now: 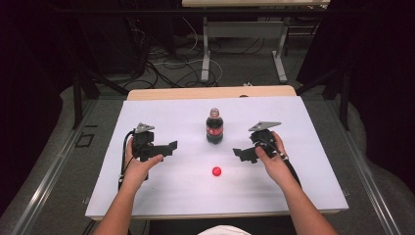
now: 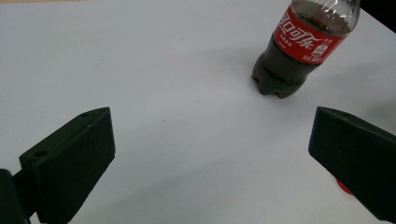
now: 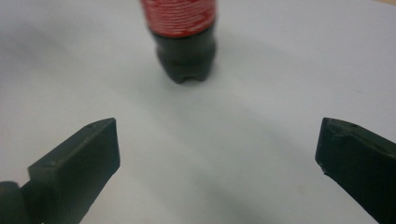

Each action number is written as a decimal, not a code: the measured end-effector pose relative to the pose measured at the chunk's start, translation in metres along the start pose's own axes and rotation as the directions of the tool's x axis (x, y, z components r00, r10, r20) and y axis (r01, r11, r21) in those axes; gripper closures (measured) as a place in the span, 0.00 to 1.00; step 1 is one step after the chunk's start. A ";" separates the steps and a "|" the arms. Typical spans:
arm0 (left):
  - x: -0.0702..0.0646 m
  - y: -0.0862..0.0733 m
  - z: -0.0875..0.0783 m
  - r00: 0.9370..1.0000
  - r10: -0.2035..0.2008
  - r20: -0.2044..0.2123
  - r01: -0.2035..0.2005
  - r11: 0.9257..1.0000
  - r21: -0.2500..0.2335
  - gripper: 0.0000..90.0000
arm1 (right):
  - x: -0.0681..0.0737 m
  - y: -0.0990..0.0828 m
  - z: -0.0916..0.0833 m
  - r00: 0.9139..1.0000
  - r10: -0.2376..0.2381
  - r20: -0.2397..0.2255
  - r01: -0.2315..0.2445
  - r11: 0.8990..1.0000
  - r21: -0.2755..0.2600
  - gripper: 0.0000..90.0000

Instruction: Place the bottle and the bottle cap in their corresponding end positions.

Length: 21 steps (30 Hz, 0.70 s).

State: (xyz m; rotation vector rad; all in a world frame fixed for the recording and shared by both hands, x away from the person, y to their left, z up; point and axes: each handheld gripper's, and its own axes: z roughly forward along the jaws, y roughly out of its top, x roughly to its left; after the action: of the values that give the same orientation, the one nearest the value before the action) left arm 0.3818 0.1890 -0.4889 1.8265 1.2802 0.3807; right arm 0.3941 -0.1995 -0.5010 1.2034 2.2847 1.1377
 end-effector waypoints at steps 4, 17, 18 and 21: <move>0.007 0.000 -0.002 1.000 -0.015 -0.014 0.015 1.000 -0.007 0.01 | -0.027 -0.009 -0.016 0.997 0.056 0.061 -0.054 0.998 -0.024 0.00; 0.028 -0.004 -0.004 0.997 -0.040 -0.067 0.039 0.999 -0.019 0.01 | -0.088 -0.043 -0.055 0.966 0.170 0.196 -0.162 0.985 -0.052 0.00; 0.029 -0.005 -0.004 0.997 -0.045 -0.069 0.043 0.999 -0.025 0.01 | -0.090 -0.045 -0.056 0.964 0.179 0.199 -0.172 0.984 -0.052 0.00; 0.034 -0.006 -0.004 0.996 -0.044 -0.083 0.042 0.999 -0.023 0.01 | -0.097 -0.052 -0.058 0.955 0.182 0.235 -0.173 0.983 -0.057 0.00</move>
State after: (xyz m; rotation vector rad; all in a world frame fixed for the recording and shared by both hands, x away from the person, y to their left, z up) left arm 0.3900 0.2208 -0.4987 1.7783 1.3650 0.4500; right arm 0.3888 -0.3238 -0.5123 1.4699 2.0025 1.0241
